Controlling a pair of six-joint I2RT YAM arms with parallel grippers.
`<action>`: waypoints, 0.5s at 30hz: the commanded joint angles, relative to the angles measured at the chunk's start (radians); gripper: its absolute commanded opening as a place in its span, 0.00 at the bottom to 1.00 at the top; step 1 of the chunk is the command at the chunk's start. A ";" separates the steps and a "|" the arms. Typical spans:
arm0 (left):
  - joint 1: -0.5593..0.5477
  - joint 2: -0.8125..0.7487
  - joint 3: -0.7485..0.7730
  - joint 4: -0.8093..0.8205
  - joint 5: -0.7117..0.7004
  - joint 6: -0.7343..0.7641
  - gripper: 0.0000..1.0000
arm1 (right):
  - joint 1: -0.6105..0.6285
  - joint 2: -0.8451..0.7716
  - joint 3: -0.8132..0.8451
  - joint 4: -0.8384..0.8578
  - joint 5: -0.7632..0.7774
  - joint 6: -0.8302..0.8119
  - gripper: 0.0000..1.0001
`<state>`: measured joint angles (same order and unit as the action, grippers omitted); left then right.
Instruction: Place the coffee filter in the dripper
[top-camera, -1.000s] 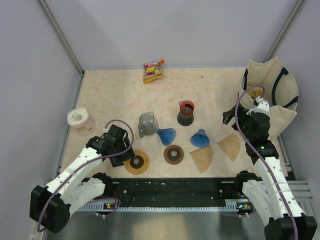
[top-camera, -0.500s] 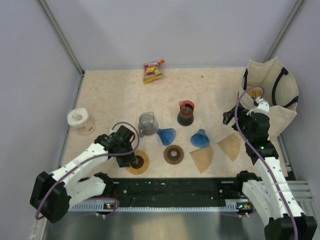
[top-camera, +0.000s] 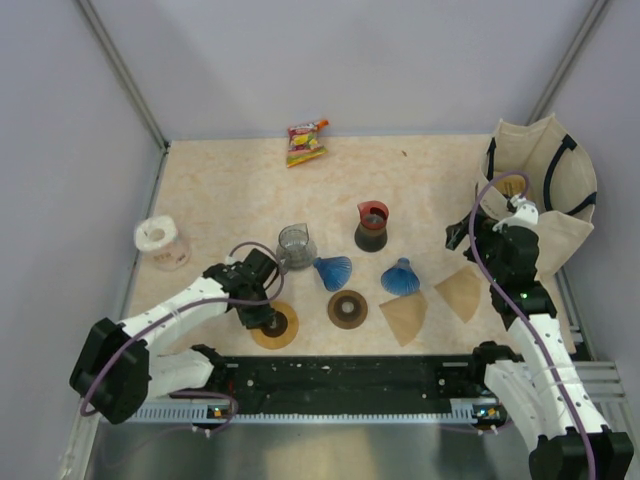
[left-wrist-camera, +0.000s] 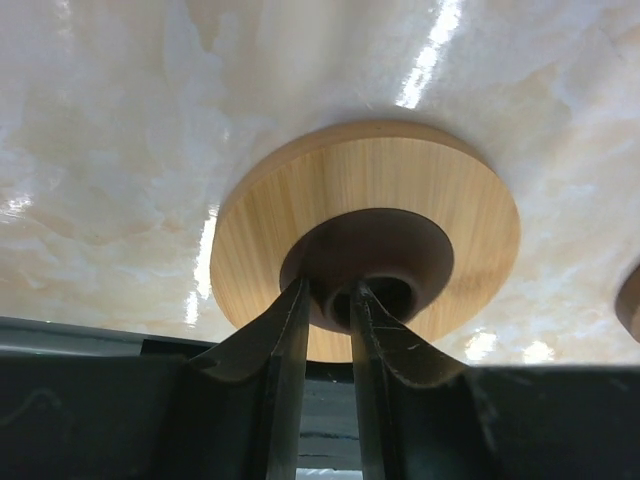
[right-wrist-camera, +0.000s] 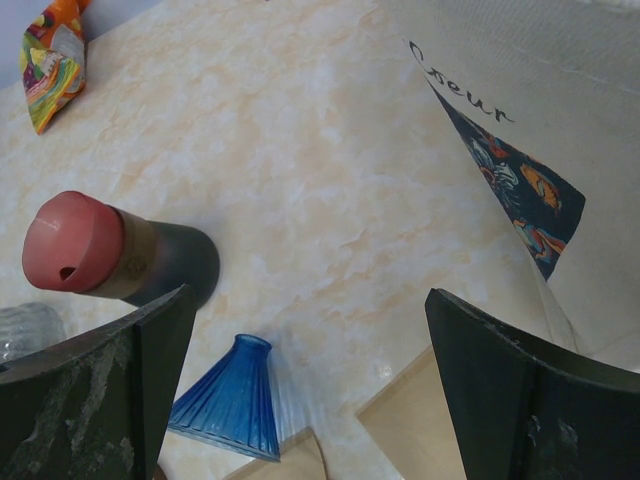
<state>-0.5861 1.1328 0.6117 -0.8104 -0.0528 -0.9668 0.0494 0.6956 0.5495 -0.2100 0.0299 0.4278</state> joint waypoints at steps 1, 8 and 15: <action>-0.012 0.048 0.017 0.020 -0.053 -0.012 0.28 | -0.006 -0.010 0.001 0.023 0.013 -0.008 0.99; -0.024 0.036 0.008 0.017 -0.073 -0.021 0.00 | -0.006 -0.008 0.000 0.029 0.010 -0.003 0.99; -0.026 -0.080 0.025 -0.004 -0.087 0.045 0.00 | -0.005 -0.010 -0.003 0.029 0.001 -0.003 0.98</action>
<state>-0.6060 1.1339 0.6216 -0.8223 -0.1055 -0.9585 0.0494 0.6956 0.5495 -0.2100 0.0299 0.4282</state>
